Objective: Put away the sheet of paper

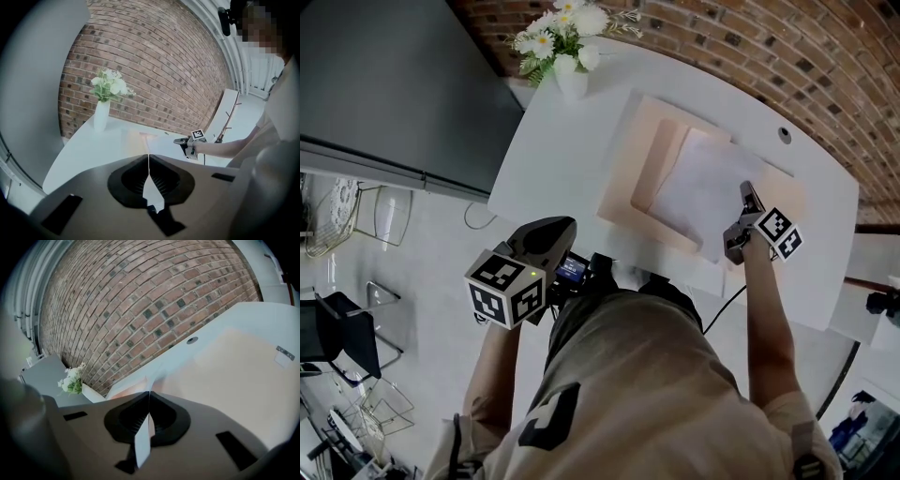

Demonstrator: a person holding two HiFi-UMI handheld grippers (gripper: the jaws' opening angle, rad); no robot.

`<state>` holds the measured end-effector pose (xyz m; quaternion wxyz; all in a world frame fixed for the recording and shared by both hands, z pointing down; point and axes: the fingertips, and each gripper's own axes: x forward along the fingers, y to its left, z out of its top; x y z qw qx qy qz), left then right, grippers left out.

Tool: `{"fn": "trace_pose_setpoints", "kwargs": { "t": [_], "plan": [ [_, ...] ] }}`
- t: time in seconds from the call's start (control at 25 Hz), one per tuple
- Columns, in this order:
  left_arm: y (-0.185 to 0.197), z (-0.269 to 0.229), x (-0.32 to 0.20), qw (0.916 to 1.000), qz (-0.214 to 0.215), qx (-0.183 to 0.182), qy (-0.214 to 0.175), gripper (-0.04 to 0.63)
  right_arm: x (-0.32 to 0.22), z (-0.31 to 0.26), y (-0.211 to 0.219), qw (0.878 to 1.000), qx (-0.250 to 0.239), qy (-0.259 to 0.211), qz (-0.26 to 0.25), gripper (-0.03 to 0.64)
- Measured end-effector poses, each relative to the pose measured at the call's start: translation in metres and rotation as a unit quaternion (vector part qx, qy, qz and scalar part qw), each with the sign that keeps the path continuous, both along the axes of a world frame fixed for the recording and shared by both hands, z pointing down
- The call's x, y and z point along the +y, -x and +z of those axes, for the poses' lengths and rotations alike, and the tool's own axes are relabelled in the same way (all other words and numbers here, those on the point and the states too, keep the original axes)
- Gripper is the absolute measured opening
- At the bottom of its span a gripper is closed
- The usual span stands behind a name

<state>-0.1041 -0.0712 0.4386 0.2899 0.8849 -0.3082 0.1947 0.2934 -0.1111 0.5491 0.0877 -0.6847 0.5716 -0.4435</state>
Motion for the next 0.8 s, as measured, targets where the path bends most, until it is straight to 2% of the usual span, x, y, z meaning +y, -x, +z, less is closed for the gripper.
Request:
{"fn": "trace_pose_setpoints", "kwargs": {
  "t": [0.8],
  "plan": [
    [-0.021,-0.001,0.005,0.9999,-0.016,-0.002,0.002,0.020,-0.019,0.014,0.016,0.996,-0.087,-0.006,-0.017,0.024]
  ]
}}
